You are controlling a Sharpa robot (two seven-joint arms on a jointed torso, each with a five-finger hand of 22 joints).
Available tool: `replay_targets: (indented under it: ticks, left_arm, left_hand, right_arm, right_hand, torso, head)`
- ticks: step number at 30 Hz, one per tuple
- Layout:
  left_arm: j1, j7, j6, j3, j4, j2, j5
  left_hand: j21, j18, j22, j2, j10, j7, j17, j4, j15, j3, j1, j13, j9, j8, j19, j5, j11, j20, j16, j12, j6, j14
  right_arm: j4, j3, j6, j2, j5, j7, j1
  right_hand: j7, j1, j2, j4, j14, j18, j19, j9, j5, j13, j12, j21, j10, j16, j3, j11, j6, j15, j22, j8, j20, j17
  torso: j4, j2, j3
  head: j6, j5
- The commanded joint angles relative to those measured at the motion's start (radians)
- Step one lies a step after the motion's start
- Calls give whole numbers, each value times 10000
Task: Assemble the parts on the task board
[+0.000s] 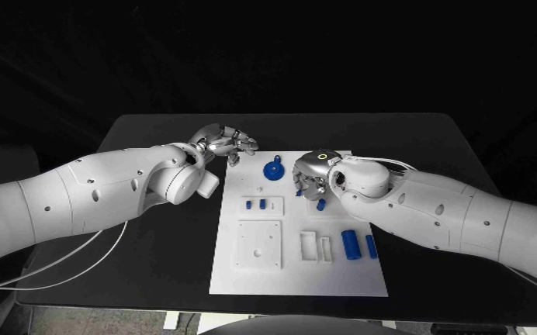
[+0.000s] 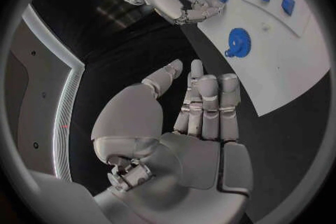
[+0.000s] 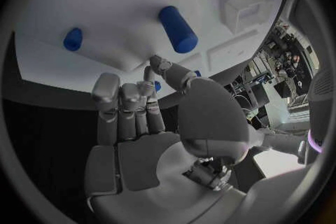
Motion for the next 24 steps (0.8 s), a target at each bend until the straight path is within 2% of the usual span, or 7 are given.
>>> replay_targets:
  ticks: [1, 6, 14, 24]
  left_arm:
    - [5, 40, 107, 4, 16, 9, -30]
    - [5, 40, 109, 4, 8, 17, -30]
    - [6, 33, 108, 4, 18, 11, -30]
    - [6, 21, 122, 4, 20, 10, -31]
  left_hand:
    - [-70, 641, -6, -51, -79, 72, 3, 34, 55, 13, -58, 13, -11, -13, 36, -53, 175, -200, -66, -50, -30, 3]
    - [-71, 642, -5, -56, -79, 76, 2, 33, 57, 15, -55, 16, -14, -16, 35, -54, 176, -199, -68, -55, -42, 2]
    - [-72, 645, -4, -63, -82, 83, 2, 29, 59, 18, -47, 21, -19, -20, 35, -56, 178, -197, -69, -64, -61, 0]
    - [-74, 647, -3, -65, -85, 87, 2, 24, 60, 23, -38, 25, -22, -21, 35, -56, 180, -196, -70, -71, -73, 0]
  right_arm:
    - [-10, -2, -145, 9, 72, 13, -5]
    - [-59, -5, -133, 60, 202, 110, -5]
    - [-108, -46, -19, 116, 196, 76, -6]
    - [-165, -215, 212, 135, -58, 9, -14]
  right_hand:
    - [102, -38, -80, -8, -28, 1150, -61, -25, -17, -2, -17, 30, -28, -82, -74, 33, -109, 53, 103, -91, 19, 11]
    - [267, -41, -188, -58, -65, 1150, -122, -129, -17, 12, -27, -36, -134, -134, -216, 175, -601, 164, 66, -373, 13, 30]
    - [331, -31, -238, -102, -121, 1150, -185, -142, -17, 22, -35, -77, -220, -174, -345, 242, -712, 234, 53, -432, 21, 52]
    - [352, -40, -222, -98, -162, 1150, -232, -135, -16, 29, -36, -106, -280, -197, -429, 269, -724, 267, 46, -434, 34, 74]
  torso:
    - [-5, -6, -3]
    - [-8, -7, -8]
    - [-2, 0, 0]
    - [-9, -3, 4]
  head:
    - [7, 2]
    - [9, 3]
    - [16, 0]
    - [-9, -1]
